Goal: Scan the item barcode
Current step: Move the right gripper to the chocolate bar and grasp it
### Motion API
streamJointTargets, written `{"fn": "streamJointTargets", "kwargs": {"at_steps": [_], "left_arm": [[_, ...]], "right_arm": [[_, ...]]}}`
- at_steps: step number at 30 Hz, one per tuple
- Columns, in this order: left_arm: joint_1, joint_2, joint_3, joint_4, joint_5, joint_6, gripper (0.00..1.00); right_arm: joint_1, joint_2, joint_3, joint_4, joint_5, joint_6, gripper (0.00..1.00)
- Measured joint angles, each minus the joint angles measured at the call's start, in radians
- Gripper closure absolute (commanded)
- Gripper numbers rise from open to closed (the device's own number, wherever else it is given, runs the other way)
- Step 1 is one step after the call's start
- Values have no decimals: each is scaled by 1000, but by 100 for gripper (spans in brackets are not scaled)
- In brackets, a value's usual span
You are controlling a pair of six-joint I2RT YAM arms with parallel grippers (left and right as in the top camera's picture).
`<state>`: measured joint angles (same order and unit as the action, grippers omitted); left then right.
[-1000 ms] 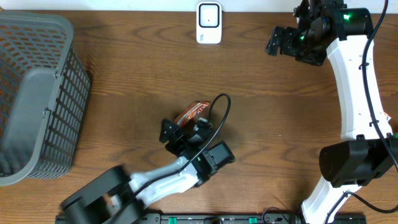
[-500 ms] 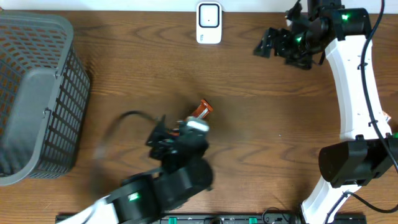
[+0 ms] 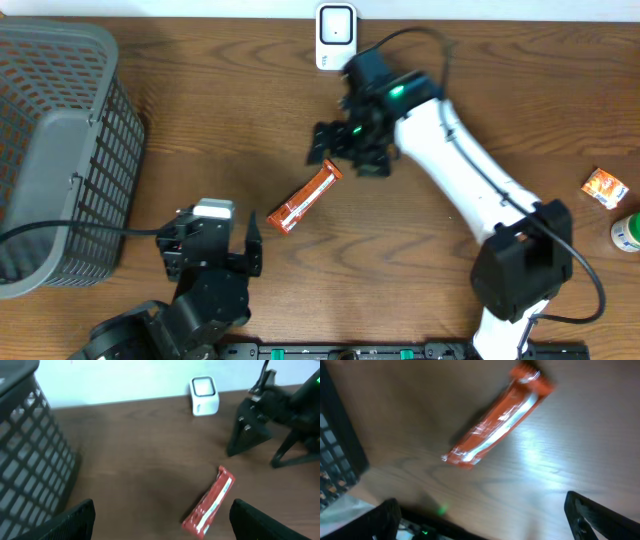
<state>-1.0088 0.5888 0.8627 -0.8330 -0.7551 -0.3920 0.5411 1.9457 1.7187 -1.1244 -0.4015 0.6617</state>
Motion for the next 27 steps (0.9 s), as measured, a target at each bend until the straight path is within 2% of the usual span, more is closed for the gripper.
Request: {"fn": "streamJointTargets", "kwargs": {"at_steps": [5,11,17,27], "left_arm": [[29,-17,0,-71,25,-55,14],[33,-17,0,-85,38,-83,14],[33,-17,0,-98,43,-84,14],[33,-17,0,-148,47,-84,14]], "right_arm": [[88,0,-138,157,17,309,3],[172,0,-248,340,87,552,10],[240,38,-253,419,119,674,17],[243,121,-256,365,161,741,14]]}}
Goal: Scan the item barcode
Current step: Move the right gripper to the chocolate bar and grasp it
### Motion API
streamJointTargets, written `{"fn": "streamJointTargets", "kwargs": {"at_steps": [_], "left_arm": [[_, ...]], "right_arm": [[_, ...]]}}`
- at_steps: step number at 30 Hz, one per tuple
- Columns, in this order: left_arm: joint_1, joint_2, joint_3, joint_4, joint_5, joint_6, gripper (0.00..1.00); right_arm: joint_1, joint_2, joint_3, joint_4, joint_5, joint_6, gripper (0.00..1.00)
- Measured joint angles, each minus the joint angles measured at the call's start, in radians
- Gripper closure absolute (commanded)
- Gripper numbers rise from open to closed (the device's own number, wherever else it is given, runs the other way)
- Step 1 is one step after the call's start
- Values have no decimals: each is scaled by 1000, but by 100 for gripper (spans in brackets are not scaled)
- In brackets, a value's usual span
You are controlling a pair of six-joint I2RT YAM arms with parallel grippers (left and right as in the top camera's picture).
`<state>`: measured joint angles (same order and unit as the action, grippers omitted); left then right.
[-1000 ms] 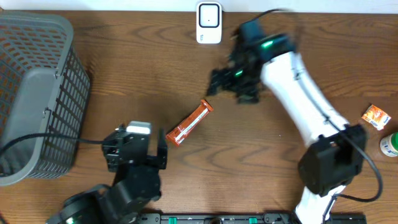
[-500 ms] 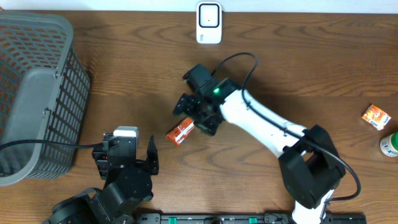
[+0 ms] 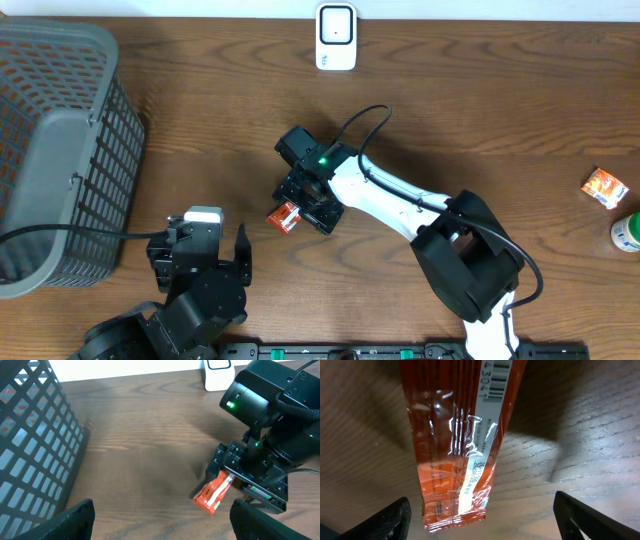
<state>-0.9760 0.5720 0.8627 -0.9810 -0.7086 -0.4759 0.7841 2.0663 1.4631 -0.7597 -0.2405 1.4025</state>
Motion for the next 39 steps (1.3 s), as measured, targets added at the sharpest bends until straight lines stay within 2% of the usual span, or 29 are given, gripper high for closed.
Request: {"fn": "streamJointTargets", "kwargs": {"at_steps": [3,5,6,10,13,17,20,23,24,28,29,33,39], "left_arm": [[0,0,0,0,0,0,14],[0,0,0,0,0,0,14],[0,0,0,0,0,0,13],[0,0,0,-3,0,0,13],[0,0,0,-4,0,0,13],[0,0,0,-3,0,0,13],[0,0,0,-4,0,0,14],[0,0,0,-3,0,0,13],[0,0,0,-3,1,0,13],[0,0,0,-4,0,0,13],[0,0,0,-4,1,0,13],[0,0,0,-3,0,0,13],[0,0,0,-4,0,0,14]], "right_arm": [[0,2,0,-4,14,0,17],[0,6,0,-3,19,0,25],[0,14,0,-3,22,0,36],[0,46,9,0,25,-5,48],[0,50,13,1,21,-38,52],[3,50,14,-3,29,-162,60],[6,52,23,-90,77,-333,65],[7,55,26,-234,201,-488,65],[7,55,26,-279,247,-532,61],[7,62,23,-392,461,-691,34],[7,62,23,-394,493,-720,30],[7,55,23,-364,540,-836,28],[5,14,18,-294,390,-916,22]]}}
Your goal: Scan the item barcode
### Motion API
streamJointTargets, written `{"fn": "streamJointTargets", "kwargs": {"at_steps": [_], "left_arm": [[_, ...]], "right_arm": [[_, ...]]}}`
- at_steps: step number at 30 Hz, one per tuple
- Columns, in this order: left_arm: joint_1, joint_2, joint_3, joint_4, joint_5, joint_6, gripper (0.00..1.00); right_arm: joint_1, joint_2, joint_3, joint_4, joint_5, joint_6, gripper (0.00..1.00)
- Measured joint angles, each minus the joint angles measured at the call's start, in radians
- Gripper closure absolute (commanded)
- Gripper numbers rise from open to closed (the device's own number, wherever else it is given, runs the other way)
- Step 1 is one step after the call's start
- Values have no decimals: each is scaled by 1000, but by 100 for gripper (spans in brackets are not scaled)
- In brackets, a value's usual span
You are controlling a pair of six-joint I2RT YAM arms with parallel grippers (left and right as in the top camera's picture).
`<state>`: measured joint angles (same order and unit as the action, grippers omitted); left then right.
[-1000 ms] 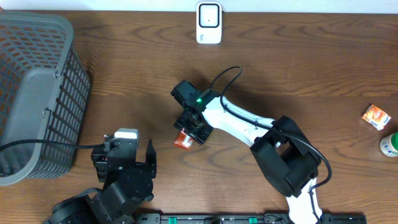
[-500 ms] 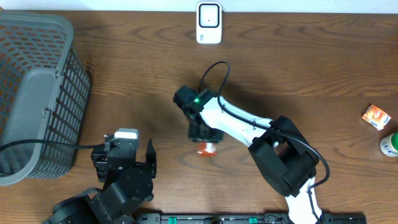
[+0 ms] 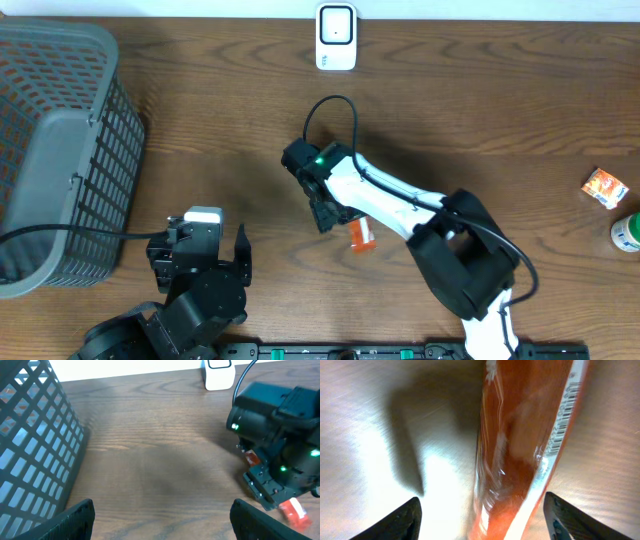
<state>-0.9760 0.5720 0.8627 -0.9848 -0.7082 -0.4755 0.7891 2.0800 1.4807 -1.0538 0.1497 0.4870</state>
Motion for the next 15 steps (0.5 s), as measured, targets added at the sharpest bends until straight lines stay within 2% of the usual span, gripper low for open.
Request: {"fn": "streamJointTargets", "kwargs": {"at_steps": [8,12,15], "left_arm": [[0,0,0,0,0,0,13],[0,0,0,0,0,0,13],[0,0,0,0,0,0,13]], "right_arm": [[-34,-225,-6,-72,-149,10,20],[-119,-281,-6,-114,-233,32,24],[-195,-281,-48,-44,-304,32,19]]}}
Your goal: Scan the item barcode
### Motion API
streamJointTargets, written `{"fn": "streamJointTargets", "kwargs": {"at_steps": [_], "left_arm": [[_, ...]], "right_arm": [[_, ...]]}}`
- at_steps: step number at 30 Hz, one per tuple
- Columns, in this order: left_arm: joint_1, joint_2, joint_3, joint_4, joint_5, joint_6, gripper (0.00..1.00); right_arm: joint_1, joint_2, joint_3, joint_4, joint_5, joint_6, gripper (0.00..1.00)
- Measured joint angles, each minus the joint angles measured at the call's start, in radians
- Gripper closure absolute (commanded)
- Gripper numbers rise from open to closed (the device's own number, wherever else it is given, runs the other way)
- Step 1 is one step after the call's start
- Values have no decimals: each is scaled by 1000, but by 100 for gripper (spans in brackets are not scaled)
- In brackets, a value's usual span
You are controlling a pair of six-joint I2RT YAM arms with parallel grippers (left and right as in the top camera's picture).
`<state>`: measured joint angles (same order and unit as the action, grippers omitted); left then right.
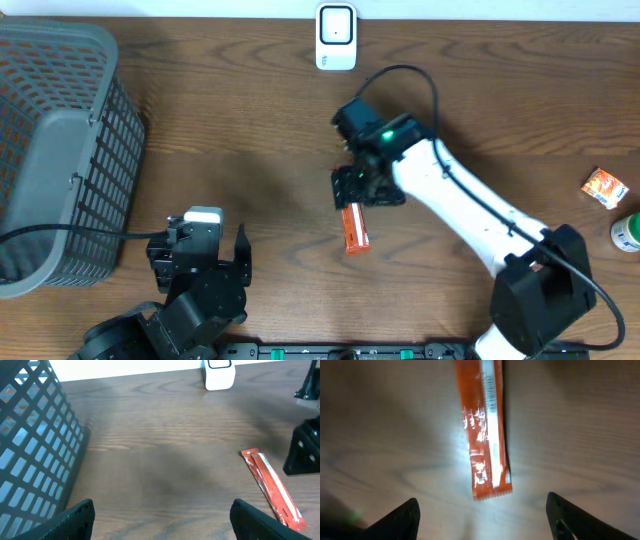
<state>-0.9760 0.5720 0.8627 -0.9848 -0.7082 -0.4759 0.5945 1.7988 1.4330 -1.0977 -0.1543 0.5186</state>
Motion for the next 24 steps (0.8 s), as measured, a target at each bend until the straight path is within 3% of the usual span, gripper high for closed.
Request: {"fn": "streamJointTargets", "kwargs": {"at_steps": [3,11,18,24], "left_arm": [[0,0,0,0,0,0,13],[0,0,0,0,6,-3,13],[0,0,0,0,35,-3,13],[0,0,0,0,48,-3,13]], "right_arm": [[-64,0,-106,139,-100,-51,11],[-194,2,-406,438,-331,-210,20],[-199,-8,-473,587,-404,-235,18],[-173,3,-481,648,-418,-234,23]]}}
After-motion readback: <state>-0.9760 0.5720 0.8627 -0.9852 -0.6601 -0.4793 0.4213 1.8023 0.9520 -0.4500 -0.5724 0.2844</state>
